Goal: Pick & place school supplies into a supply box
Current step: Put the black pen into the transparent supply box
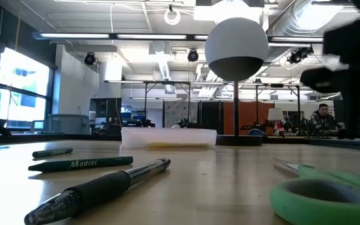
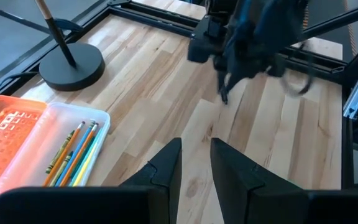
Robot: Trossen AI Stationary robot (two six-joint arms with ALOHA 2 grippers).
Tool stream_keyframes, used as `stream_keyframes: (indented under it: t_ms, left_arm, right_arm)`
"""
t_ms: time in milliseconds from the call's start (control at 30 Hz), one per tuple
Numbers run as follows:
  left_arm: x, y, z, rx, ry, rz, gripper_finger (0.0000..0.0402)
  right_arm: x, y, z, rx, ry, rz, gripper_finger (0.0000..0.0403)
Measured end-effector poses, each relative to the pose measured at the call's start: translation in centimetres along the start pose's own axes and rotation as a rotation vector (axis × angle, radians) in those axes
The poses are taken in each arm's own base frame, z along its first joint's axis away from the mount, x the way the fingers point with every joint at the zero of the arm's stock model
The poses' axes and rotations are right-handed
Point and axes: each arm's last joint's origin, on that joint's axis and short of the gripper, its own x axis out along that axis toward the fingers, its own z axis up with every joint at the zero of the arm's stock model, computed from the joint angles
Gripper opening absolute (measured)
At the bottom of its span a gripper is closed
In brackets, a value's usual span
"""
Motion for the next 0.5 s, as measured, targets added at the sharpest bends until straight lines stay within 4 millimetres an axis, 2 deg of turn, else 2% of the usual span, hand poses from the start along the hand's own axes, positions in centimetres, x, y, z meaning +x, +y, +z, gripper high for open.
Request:
stream_keyframes:
  t_ms: [100, 167, 400, 500]
  left_arm:
    - [0.0, 0.0, 0.0, 0.0, 0.0, 0.0, 0.0117]
    - [0.0, 0.0, 0.0, 0.0, -0.001, 0.0, 0.0117]
    - [0.0, 0.0, 0.0, 0.0, -0.011, 0.014, 0.0117]
    - [0.0, 0.0, 0.0, -0.001, -0.013, 0.015, 0.0117]
  right_arm:
    - [-1.2, 0.8, -0.2, -0.021, -0.052, 0.039, 0.0049]
    - [-1.2, 1.1, -0.5, -0.025, -0.061, 0.037, 0.0059]
    - [1.5, 0.9, -2.9, 0.09, 0.097, 0.004, 0.008]
    - [2.3, 0.7, -3.0, 0.088, 0.123, -0.007, 0.0078]
